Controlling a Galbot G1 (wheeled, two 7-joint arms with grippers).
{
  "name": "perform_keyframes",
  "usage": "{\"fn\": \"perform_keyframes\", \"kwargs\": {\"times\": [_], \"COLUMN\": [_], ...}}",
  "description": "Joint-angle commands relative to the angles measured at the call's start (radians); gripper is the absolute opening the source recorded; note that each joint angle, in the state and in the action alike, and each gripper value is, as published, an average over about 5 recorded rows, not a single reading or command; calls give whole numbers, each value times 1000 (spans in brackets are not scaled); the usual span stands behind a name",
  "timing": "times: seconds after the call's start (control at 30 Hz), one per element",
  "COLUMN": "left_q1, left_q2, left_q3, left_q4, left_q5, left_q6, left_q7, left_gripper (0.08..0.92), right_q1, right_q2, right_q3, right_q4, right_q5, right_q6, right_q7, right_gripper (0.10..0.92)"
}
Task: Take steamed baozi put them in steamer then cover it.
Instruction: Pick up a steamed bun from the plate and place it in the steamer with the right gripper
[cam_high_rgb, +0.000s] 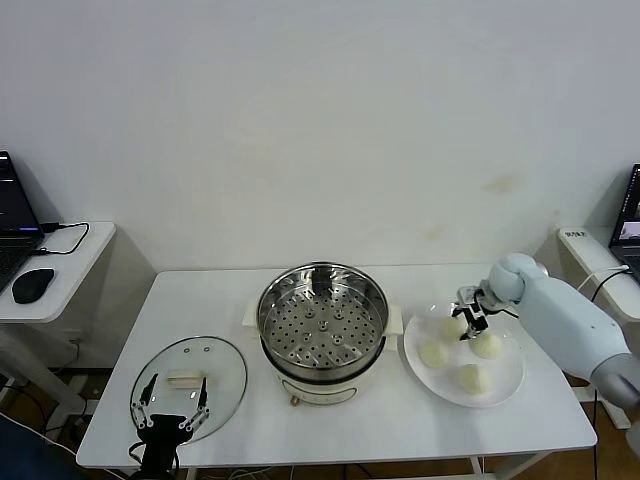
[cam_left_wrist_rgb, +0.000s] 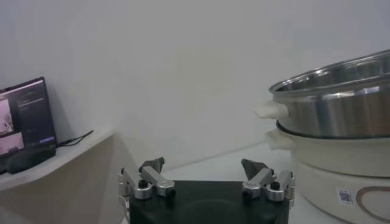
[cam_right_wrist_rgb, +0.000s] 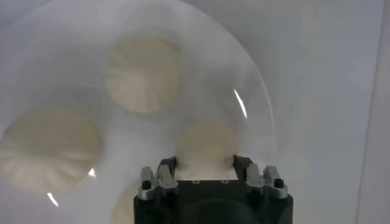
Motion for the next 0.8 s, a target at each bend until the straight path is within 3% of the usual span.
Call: {"fn": "perform_keyframes", "kwargs": {"times": [0.03, 0.43, 0.8], "left_q1": [0, -15, -16], "left_q2": [6, 25, 33], "left_q3": [0, 13, 11], "left_q4": [-4, 2, 7], "left_q5": [-2, -22, -59], "left_q6": [0, 3, 2], "left_q7": [1, 7, 14], "left_gripper": [823, 823, 823], "right_q1": [28, 334, 612], "right_q2": [-48, -212, -38], "right_q3": [-32, -217, -439], "right_q4": [77, 304, 353], "right_q5": [62, 318, 522], "right_q6": [-12, -78, -82], "right_q7": [-12, -46, 30], "right_gripper": [572, 583, 593]}}
